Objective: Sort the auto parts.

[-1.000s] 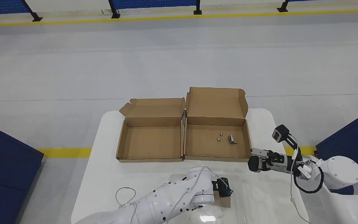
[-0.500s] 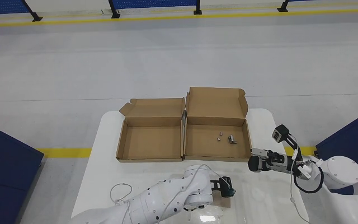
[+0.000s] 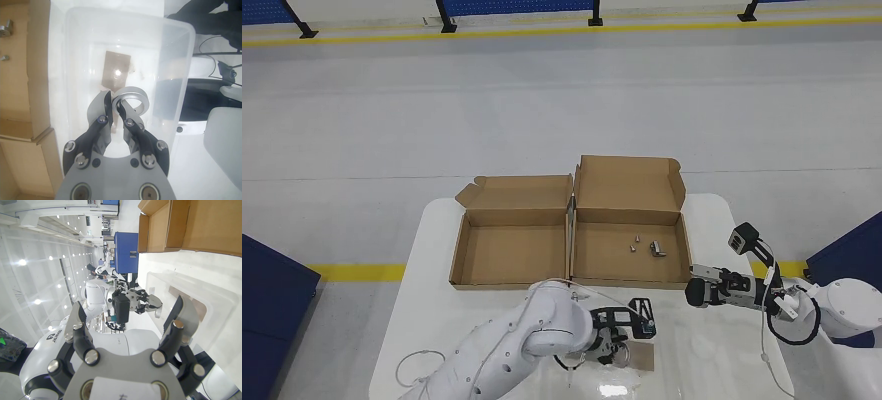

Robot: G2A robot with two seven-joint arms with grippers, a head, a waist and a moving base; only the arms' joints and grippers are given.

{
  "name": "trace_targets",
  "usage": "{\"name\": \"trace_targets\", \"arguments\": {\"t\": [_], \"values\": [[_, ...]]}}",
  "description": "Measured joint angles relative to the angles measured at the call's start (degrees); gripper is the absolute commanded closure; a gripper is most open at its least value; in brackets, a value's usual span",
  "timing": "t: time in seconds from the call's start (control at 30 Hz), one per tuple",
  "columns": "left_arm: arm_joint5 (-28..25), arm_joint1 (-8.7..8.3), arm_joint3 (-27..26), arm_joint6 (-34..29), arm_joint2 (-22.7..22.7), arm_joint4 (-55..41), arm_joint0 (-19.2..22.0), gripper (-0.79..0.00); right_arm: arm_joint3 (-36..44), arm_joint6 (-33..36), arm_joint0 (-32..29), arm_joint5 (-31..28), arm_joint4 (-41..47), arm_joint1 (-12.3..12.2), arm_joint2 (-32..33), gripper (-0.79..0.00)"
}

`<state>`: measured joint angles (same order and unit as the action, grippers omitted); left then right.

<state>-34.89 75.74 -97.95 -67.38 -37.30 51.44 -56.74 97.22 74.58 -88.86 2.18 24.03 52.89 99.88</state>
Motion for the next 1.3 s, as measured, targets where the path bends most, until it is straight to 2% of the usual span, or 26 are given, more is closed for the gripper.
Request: {"name": "trace_targets", "arguments": {"t": [0.1,0.23,0.33,0.6,0.7,0.77,0.83,1.0,1.17,1.3], "values": [[-5.3,-1.94,-1.5,4.1,-4.9,-0.9,-3.3,0.000,0.0,0.0,0.0,0.0,0.0,0.0,0.0,-0.785],[-11.2,-3.55,-2.5,9.2,-9.3,-1.5,-5.6,0.000,0.0,0.0,0.0,0.0,0.0,0.0,0.0,-0.785],[-11.8,-3.86,-3.9,10.2,-10.0,0.2,-5.8,0.000,0.0,0.0,0.0,0.0,0.0,0.0,0.0,-0.785],[-11.7,-3.91,-3.6,11.4,-10.4,-0.6,-6.2,0.000,0.0,0.0,0.0,0.0,0.0,0.0,0.0,-0.785],[-15.9,-4.53,-2.9,18.9,-13.1,-3.2,-7.4,0.000,0.0,0.0,0.0,0.0,0.0,0.0,0.0,-0.785],[-21.0,-5.20,-1.8,24.5,-15.8,-5.2,-8.4,0.000,0.0,0.0,0.0,0.0,0.0,0.0,0.0,-0.785],[-23.2,-5.80,-1.7,28.7,-17.4,-6.1,-9.1,0.000,0.0,0.0,0.0,0.0,0.0,0.0,0.0,-0.785],[-23.1,-8.14,-1.5,40.1,-17.6,-6.7,-9.5,0.000,0.0,0.0,0.0,0.0,0.0,0.0,0.0,-0.785],[-23.1,-10.67,0.1,53.1,-15.3,-2.5,-7.7,0.000,0.0,0.0,0.0,0.0,0.0,0.0,0.0,-0.785],[-23.1,-10.86,0.3,54.2,-15.1,-2.0,-7.6,0.000,0.0,0.0,0.0,0.0,0.0,0.0,0.0,-0.785]]}}
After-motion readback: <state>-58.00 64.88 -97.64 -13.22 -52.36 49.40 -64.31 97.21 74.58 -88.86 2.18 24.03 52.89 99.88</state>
